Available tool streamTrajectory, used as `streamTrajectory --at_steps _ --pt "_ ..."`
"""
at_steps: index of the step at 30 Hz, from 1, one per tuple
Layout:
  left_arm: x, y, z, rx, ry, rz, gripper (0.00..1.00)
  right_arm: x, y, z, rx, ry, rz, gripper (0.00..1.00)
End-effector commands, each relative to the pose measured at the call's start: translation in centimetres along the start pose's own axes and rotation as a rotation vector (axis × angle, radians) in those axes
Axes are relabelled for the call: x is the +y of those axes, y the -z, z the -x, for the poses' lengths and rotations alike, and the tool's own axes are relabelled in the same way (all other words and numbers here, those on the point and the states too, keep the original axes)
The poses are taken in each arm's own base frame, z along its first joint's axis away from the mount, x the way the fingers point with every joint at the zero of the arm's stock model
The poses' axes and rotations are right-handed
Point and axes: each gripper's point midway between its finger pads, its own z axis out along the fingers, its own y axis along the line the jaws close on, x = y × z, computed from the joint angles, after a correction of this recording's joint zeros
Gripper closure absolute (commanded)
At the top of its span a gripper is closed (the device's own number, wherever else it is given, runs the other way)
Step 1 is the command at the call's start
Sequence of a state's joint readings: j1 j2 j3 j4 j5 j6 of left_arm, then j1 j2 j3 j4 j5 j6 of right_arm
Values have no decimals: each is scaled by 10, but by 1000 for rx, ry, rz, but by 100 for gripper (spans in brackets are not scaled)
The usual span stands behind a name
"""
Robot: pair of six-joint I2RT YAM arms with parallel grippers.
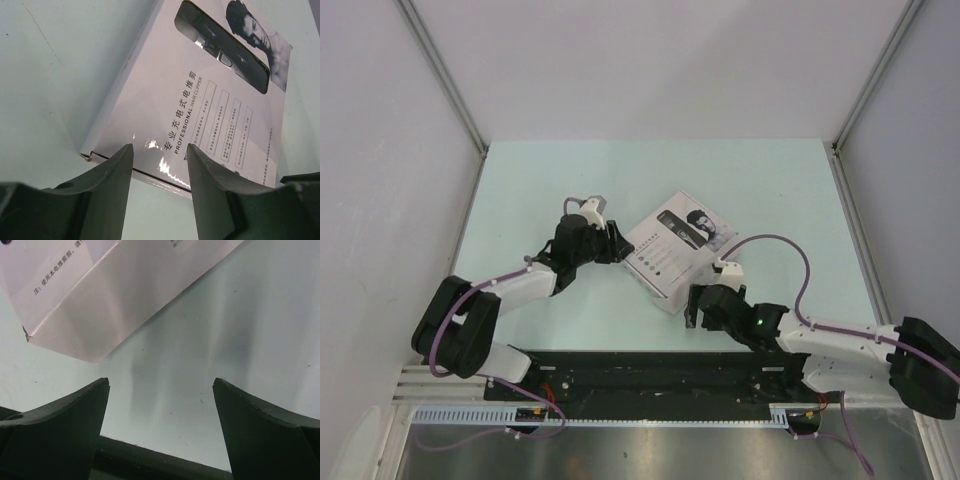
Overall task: Sort the hair-cutting tools
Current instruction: Close the storage box at the center of the board.
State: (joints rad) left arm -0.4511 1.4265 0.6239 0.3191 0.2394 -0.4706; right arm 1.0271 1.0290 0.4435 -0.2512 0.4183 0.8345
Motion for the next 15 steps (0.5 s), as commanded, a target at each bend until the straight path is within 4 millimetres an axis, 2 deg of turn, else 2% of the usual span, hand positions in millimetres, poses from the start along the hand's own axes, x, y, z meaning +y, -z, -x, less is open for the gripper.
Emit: streamTrajectory --at_steps 1,8,12,15 --pt "-10 2 7 -42 -22 -26 48 20 2 26 -149 -50 -73 8" --pt "-7 -1 1 -33 -37 -13 46 49 6 33 -204 -33 -62 4" --pt "-4 -1 -1 -31 -39 -3 45 66 4 43 -226 3 -52 1" --pt "-4 -1 -1 -31 -42 -2 44 72 -6 47 -240 52 -92 1"
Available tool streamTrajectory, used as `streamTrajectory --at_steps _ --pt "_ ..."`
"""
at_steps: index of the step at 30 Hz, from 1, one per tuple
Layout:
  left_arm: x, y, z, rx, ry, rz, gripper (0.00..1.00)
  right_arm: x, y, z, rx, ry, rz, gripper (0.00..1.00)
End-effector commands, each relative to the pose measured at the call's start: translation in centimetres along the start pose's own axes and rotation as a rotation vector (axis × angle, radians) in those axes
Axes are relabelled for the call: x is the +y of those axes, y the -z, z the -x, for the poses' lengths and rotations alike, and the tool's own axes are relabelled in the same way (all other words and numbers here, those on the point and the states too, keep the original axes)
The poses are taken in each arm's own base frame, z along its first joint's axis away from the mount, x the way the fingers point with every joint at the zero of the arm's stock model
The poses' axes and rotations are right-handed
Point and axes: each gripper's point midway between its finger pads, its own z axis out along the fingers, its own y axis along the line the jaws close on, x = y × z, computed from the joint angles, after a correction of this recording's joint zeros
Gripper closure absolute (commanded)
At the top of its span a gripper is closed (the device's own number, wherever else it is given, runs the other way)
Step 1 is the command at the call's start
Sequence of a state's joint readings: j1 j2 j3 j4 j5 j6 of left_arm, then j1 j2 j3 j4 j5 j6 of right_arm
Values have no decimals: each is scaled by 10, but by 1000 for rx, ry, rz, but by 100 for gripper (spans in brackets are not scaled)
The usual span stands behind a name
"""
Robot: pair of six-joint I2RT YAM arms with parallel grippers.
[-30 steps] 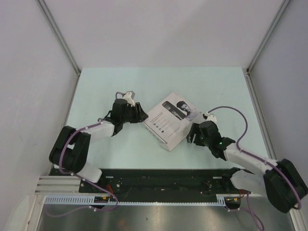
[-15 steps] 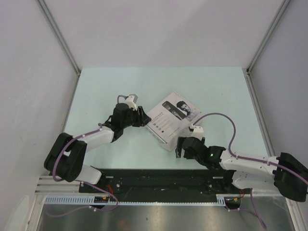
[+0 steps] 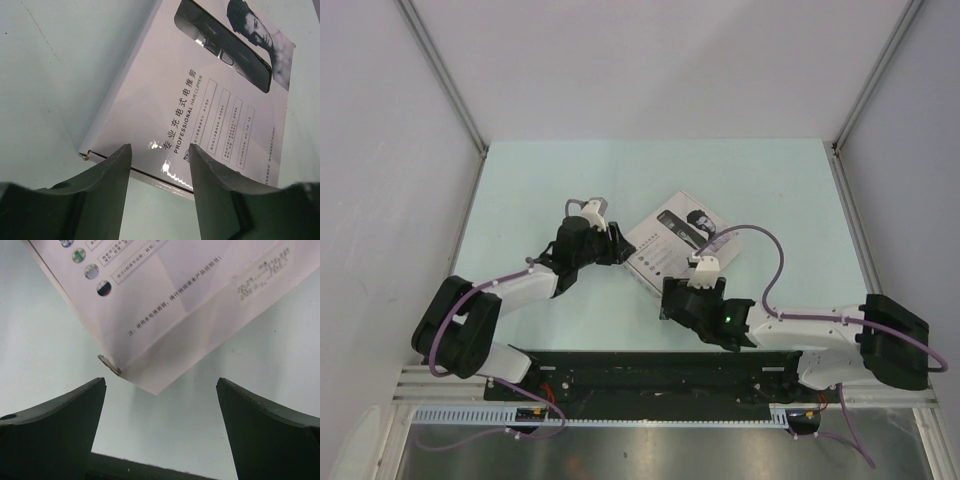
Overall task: Sort the hair-cutting tools
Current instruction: Close the storage box at the center of the board.
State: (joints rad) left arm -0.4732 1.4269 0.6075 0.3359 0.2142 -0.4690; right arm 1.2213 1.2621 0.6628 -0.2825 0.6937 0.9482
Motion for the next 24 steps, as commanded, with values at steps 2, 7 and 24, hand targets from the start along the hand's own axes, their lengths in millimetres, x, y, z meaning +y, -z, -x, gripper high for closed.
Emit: streamTrajectory --at_steps 2,7,24 --pt "-2 0 5 -30 -29 -5 44 14 -14 25 -105 51 -79 0" --pt "2 -1 1 -24 -30 8 44 11 -21 25 -116 90 -141 1" --pt "13 -7 -9 0 -18 46 44 -23 -17 17 -71 157 -273 5"
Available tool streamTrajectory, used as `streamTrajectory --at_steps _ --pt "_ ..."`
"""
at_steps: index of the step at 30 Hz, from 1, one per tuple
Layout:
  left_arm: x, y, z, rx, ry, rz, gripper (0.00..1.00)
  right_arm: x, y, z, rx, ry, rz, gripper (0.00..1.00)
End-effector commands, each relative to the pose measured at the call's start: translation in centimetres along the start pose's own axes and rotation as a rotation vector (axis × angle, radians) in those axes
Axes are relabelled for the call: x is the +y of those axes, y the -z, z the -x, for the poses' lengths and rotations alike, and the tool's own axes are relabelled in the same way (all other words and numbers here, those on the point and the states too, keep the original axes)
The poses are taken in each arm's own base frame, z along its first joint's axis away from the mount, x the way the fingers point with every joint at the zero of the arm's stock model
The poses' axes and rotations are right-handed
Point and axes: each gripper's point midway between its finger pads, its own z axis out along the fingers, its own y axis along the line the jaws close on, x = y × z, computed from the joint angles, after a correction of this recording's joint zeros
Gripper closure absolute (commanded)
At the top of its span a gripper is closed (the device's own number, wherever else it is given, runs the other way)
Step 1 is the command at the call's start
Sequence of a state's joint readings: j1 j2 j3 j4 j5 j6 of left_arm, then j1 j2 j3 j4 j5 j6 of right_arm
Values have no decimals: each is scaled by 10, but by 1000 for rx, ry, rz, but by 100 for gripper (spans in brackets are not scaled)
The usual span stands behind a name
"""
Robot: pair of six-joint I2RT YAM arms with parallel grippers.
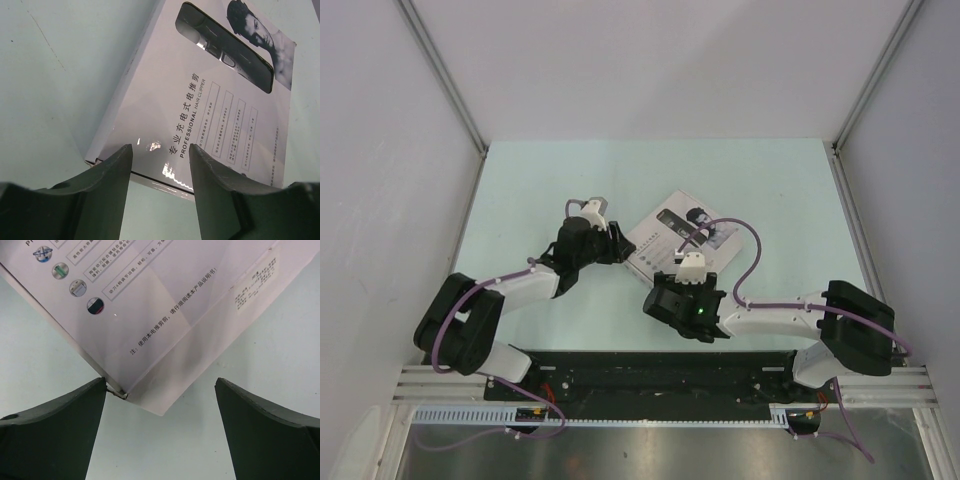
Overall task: Sort the hair-cutting tools
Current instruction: Close the storage box at the center of the board.
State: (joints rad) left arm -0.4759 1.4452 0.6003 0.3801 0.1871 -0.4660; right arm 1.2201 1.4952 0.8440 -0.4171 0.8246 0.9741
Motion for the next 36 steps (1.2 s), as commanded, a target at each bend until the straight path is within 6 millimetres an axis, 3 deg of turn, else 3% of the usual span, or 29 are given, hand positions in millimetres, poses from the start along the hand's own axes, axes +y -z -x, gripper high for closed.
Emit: streamTrajectory --at_steps 1,9,23,36 --pt "9 -3 -13 29 -11 31 44 -24 3 10 -34 55 -84 6" --pt "11 -6 -15 35 -10 39 44 -26 3 0 3 118 -82 7" --pt "10 -7 -17 42 -10 36 44 -23 7 4 -11 100 -33 13" --pt "10 -7 -19 45 -13 34 45 -35 13 -5 16 126 63 19"
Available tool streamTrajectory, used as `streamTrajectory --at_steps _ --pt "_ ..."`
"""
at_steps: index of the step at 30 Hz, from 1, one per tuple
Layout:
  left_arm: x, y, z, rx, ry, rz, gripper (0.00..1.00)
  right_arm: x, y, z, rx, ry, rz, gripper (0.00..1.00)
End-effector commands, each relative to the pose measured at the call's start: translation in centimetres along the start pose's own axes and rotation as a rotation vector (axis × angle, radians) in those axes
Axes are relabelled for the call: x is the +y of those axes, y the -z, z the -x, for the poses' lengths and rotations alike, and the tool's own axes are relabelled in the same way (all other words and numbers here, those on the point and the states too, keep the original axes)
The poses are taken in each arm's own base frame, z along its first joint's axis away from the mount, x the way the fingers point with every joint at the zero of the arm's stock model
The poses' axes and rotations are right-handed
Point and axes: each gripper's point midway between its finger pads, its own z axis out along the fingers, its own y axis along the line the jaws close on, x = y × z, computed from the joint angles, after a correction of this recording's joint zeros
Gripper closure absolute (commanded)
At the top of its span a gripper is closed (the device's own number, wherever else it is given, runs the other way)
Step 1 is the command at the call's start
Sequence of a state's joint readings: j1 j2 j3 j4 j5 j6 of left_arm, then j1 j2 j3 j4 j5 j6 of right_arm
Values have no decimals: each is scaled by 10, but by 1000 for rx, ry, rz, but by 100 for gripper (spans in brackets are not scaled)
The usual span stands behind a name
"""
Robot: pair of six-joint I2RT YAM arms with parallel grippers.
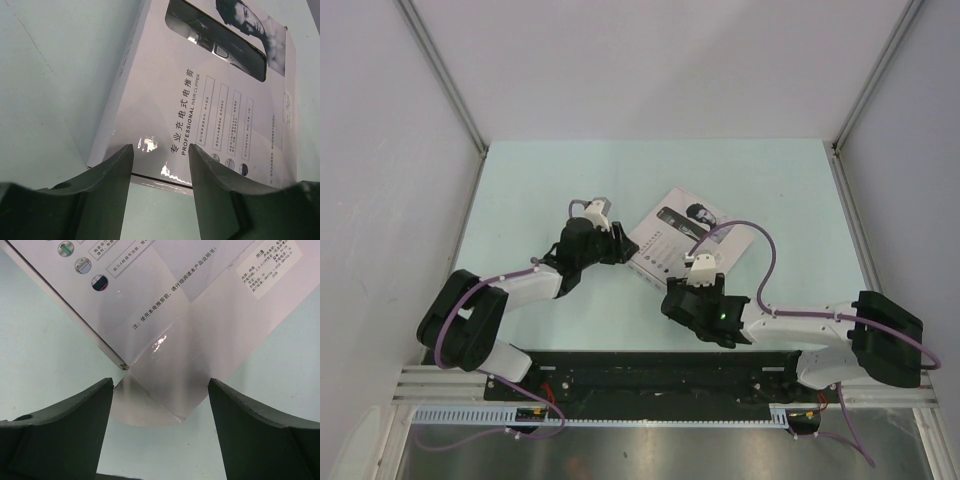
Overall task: Sort the hair-cutting tools
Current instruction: Close the storage box at the center of the board.
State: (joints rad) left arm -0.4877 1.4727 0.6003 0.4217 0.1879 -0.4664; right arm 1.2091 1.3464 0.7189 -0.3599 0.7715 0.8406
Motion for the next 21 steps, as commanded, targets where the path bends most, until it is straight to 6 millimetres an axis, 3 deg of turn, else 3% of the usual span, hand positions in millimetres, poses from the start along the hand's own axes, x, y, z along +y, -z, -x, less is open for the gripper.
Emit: streamTrajectory --at_steps 1,5,13,21 --pt "14 -1 -18 51 -6 50 45 -16 3 -4 11 62 -5 19" --pt "14 -1 -19 54 -6 51 45 -17 3 -4 10 93 21 18" --pt "15 -1 -20 58 -7 51 45 -4 9 8 -31 149 111 4" --pt "15 -1 -21 61 -8 51 45 -1 2 3 -28 183 104 2"
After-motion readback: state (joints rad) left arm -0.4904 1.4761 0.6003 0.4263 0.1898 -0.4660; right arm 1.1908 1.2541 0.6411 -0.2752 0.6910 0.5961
